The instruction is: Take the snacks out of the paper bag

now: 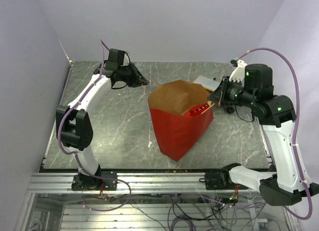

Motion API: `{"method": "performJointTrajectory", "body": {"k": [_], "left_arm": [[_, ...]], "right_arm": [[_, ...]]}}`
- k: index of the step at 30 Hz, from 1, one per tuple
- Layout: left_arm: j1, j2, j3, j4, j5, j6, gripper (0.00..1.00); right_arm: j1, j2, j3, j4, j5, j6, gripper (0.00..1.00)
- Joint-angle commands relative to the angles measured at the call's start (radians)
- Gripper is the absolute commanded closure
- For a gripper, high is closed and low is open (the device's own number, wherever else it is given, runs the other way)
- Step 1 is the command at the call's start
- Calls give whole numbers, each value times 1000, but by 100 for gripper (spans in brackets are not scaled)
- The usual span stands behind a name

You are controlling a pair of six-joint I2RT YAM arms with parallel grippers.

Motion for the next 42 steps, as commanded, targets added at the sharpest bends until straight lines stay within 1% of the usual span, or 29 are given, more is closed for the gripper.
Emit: {"method": "performJointTrajectory", "body": {"k": [1, 3, 7, 11, 14, 16, 18, 22, 25, 29, 32, 37, 38, 40, 42], "left_arm": [[-19, -16, 27, 21, -21, -2, 82], [-27, -42, 11, 17, -29, -9, 93], [-65, -109, -42, 14, -54, -35, 93], [-131, -232, -172, 90, -89, -124, 93], [-175, -324, -254, 116, -125, -174, 93], [-206, -379, -293, 120, -146, -201, 93], [-226, -423, -321, 98, -165, -208, 93], [-242, -510, -386, 65, -178, -217, 93], [-246, -570, -454, 51, -167, -223, 93], [-252, -643, -546, 30, -170, -243, 93], [-276, -705, -600, 40, -182, -279, 93], [-318, -756, -646, 35, -184, -303, 93], [-319, -754, -642, 24, -179, -284, 93], [-319, -740, -595, -55, -197, -229, 92], [-319, -715, -525, -151, -234, -166, 85]], "right_arm": [[-5, -9, 78, 79, 48, -40, 100], [-5, 1, 107, 63, 93, -61, 100], [-6, 58, 213, -46, 227, -106, 100], [-6, 109, 319, -104, 359, -145, 100], [-5, 146, 386, -113, 391, -171, 100], [-5, 155, 380, -76, 330, -189, 100], [-6, 160, 346, -24, 234, -203, 100], [-6, 173, 264, 100, -58, -211, 100], [-5, 175, 176, 183, -265, -180, 100], [-4, 131, 6, 324, -430, -76, 100], [-4, 97, -87, 454, -531, 19, 100], [-2, 62, -177, 543, -579, 116, 100], [-2, 55, -188, 546, -577, 121, 100], [-3, 45, -202, 540, -570, 122, 100], [-2, 40, -204, 517, -559, 115, 100]]}}
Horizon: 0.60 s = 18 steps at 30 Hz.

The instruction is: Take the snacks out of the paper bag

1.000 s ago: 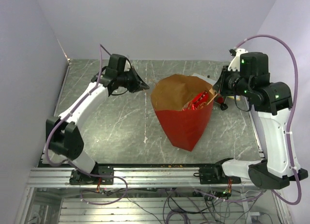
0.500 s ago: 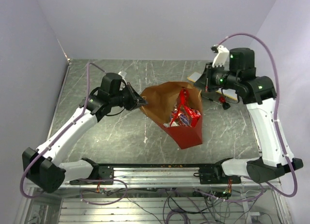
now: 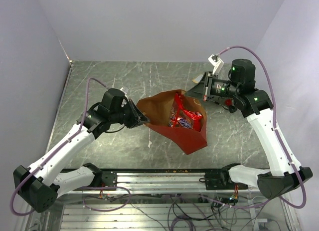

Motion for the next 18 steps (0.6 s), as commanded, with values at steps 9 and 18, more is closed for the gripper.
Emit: {"method": "performJointTrajectory", "body": {"k": [9, 18], "left_arm": [[-7, 25, 302, -351, -200, 222, 33], [-7, 84, 543, -387, -189, 240, 14]], "right_arm": [[0, -31, 20, 12, 28, 34, 100], [1, -33, 42, -16, 47, 10, 100]]}}
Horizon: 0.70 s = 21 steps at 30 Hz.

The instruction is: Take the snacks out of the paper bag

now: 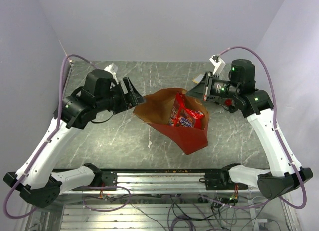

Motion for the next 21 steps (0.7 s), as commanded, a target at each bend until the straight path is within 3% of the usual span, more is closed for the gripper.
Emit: {"method": "performJointTrajectory", "body": {"k": [1, 4, 6, 14, 16, 21], "left_arm": [[-6, 9, 30, 112, 100, -65, 15], [-9, -16, -107, 396, 212, -256, 18], [-21, -9, -152, 506, 213, -326, 18], [-83, 171, -12, 532, 214, -356, 21], [-129, 205, 9, 491, 133, -392, 26], [-256, 256, 10, 374, -76, -568, 23]], "right_arm": [[0, -27, 49, 6, -10, -13, 100], [1, -24, 61, 14, -15, -17, 100], [0, -25, 64, 25, -15, -12, 100], [0, -9, 74, 48, -39, -8, 100], [0, 3, 88, 40, -41, -20, 100], [0, 10, 97, 25, -30, -42, 100]]}}
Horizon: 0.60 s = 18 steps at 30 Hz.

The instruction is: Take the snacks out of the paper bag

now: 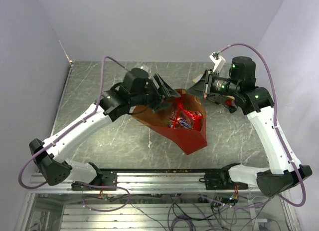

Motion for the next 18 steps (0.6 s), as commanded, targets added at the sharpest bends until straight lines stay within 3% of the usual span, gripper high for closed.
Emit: {"method": "performJointTrajectory", "body": {"k": [1, 7, 12, 18], "left_arm": [[-103, 32, 12, -70, -190, -187, 24], [-191, 159, 131, -232, -285, -261, 25], [-197, 243, 230, -359, -331, -333, 35], [-196, 302, 297, -390, -352, -332, 37]], "right_arm": [[-1, -18, 38, 50, -32, -22, 100], [0, -37, -16, 75, -39, -15, 100], [-1, -18, 29, 34, -34, -48, 100], [-1, -14, 50, 6, -9, -66, 100]]}}
